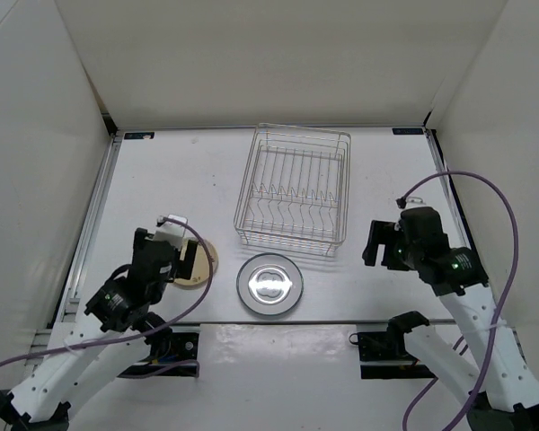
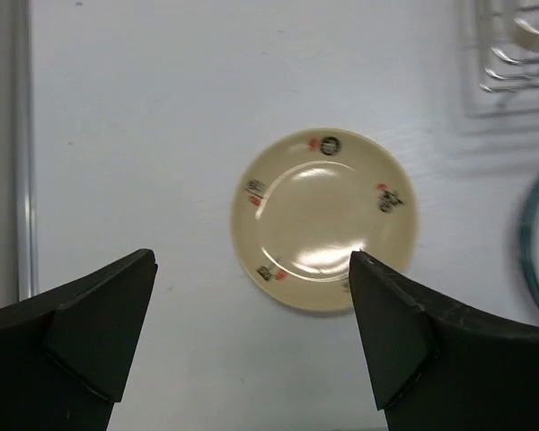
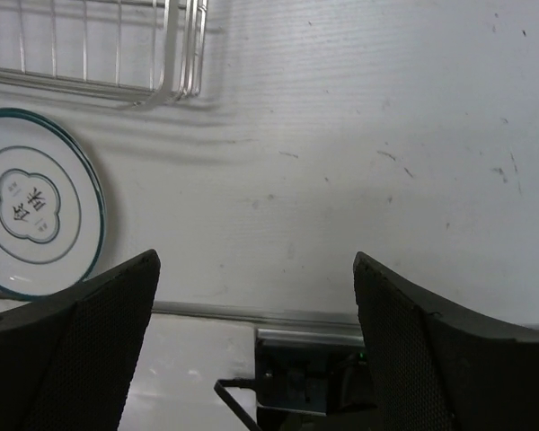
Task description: Unload the plates from the dish rack
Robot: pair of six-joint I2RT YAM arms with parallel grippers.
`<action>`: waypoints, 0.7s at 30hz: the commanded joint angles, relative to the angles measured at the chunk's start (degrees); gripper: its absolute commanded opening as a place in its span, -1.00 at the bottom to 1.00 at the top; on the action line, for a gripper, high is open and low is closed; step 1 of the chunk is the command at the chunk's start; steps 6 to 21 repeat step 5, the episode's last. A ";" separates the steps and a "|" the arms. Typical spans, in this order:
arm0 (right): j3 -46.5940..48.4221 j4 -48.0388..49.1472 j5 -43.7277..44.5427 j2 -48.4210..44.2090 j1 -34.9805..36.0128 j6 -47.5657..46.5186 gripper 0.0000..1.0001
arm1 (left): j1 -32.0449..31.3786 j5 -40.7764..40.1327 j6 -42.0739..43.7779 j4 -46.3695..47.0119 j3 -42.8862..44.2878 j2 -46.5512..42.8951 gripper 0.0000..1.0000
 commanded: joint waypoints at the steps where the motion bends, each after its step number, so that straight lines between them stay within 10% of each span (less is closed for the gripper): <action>1: 3.77 -7.12 3.62 -2.29 -0.17 1.28 0.80 | -0.09 -13.72 1.83 3.80 -8.01 -5.21 1.00; 5: 4.83 -8.02 8.20 -4.75 -0.16 1.29 0.80 | -0.08 -17.97 0.04 12.05 -19.25 -12.43 1.00; 21: 4.83 -8.02 8.20 -4.75 -0.16 1.29 0.80 | -0.08 -17.97 0.04 12.05 -19.25 -12.43 1.00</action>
